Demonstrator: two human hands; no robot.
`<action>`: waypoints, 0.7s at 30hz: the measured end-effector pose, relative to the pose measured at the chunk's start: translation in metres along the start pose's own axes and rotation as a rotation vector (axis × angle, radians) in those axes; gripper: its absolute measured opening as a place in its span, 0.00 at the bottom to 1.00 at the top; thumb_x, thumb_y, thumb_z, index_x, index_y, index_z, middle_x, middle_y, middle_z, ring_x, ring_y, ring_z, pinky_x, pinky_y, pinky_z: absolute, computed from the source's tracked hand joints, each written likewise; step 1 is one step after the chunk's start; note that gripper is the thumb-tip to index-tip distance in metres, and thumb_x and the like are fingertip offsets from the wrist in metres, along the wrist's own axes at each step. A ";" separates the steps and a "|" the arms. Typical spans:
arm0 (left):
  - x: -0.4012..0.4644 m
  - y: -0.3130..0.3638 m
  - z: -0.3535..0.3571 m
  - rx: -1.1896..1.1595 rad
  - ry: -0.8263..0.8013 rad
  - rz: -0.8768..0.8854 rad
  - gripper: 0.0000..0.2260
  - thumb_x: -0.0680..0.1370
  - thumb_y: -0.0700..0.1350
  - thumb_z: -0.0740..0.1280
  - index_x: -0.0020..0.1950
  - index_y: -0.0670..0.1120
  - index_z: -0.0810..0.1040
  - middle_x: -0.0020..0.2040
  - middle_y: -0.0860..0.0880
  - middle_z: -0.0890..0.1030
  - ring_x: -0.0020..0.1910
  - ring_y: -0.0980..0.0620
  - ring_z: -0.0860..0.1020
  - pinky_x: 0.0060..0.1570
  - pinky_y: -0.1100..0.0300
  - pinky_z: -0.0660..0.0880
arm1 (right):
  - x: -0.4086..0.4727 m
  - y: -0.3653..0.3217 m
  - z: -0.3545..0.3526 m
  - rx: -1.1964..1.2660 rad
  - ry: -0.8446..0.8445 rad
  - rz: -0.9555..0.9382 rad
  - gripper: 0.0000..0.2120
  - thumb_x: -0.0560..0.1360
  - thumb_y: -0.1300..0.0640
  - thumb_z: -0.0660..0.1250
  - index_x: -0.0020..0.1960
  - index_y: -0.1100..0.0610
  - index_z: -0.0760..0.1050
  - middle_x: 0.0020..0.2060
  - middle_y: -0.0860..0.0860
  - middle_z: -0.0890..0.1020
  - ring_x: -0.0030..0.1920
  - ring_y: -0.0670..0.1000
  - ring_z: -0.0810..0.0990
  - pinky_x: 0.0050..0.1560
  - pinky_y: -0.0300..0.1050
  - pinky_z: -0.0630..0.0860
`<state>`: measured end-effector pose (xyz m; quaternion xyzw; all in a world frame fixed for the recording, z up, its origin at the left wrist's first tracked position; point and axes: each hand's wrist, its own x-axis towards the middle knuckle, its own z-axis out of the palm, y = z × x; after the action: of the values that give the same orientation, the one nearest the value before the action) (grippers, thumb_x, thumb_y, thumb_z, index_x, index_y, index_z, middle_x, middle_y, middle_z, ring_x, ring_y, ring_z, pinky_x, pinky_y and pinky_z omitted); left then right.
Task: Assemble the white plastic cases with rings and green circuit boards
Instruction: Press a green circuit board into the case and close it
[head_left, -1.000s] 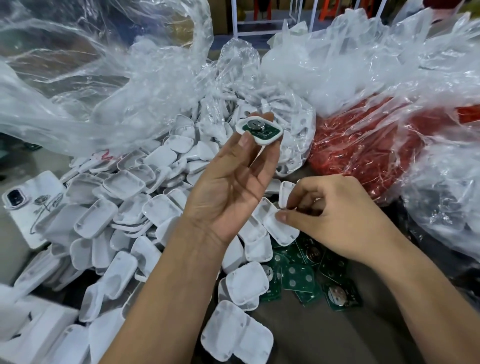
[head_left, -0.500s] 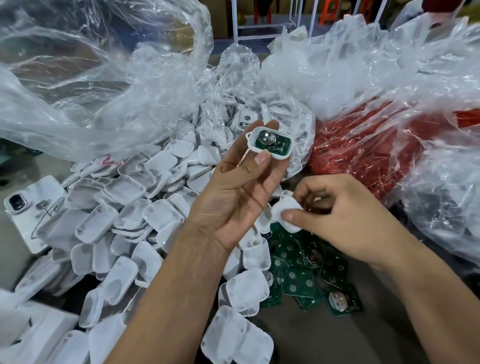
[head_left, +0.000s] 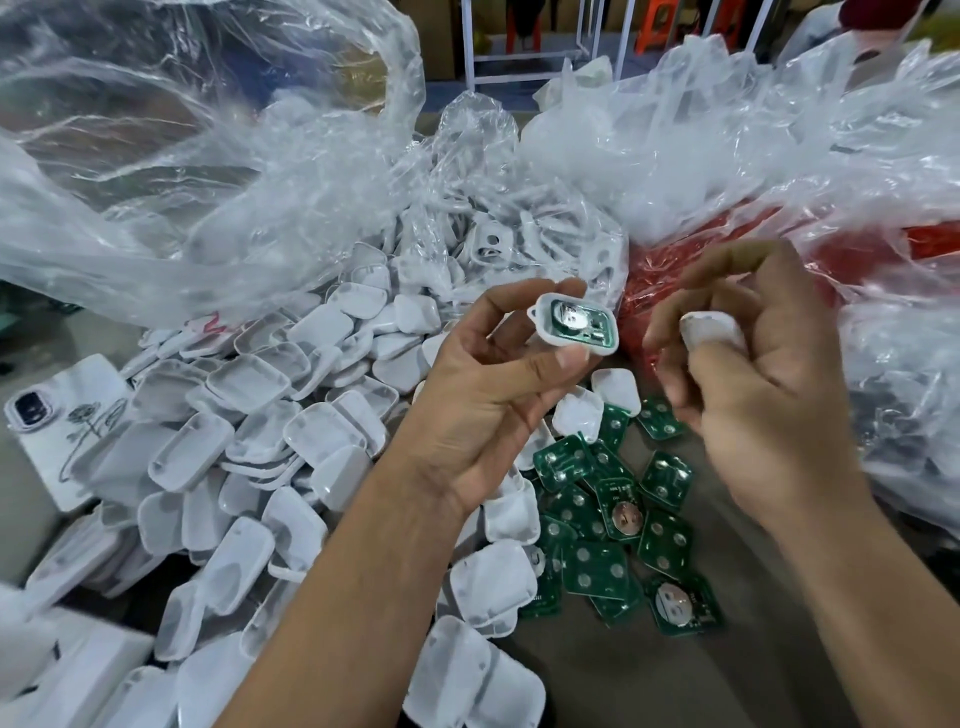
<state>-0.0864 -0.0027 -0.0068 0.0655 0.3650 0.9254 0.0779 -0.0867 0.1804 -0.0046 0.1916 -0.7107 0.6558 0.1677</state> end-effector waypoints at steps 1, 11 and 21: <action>0.000 -0.001 0.000 0.045 -0.010 0.007 0.20 0.66 0.26 0.71 0.54 0.42 0.80 0.58 0.42 0.85 0.56 0.45 0.85 0.55 0.53 0.83 | -0.001 0.000 0.001 -0.077 -0.031 -0.071 0.23 0.75 0.74 0.56 0.56 0.51 0.76 0.41 0.53 0.80 0.32 0.50 0.73 0.30 0.39 0.67; 0.000 -0.002 0.000 0.099 -0.081 0.014 0.21 0.65 0.28 0.72 0.54 0.43 0.79 0.57 0.45 0.85 0.51 0.49 0.84 0.55 0.55 0.81 | -0.003 -0.001 0.008 -0.399 -0.123 -0.322 0.19 0.79 0.67 0.65 0.64 0.52 0.82 0.40 0.52 0.75 0.36 0.50 0.73 0.37 0.35 0.66; 0.001 -0.005 -0.002 0.107 -0.047 0.018 0.19 0.68 0.26 0.71 0.56 0.43 0.78 0.57 0.45 0.85 0.55 0.48 0.84 0.60 0.53 0.80 | -0.003 0.000 0.008 -0.382 -0.138 -0.305 0.17 0.80 0.66 0.66 0.63 0.53 0.83 0.41 0.53 0.77 0.33 0.50 0.73 0.34 0.38 0.66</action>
<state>-0.0870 -0.0002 -0.0114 0.0947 0.4115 0.9034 0.0746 -0.0841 0.1722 -0.0065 0.3055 -0.7945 0.4621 0.2489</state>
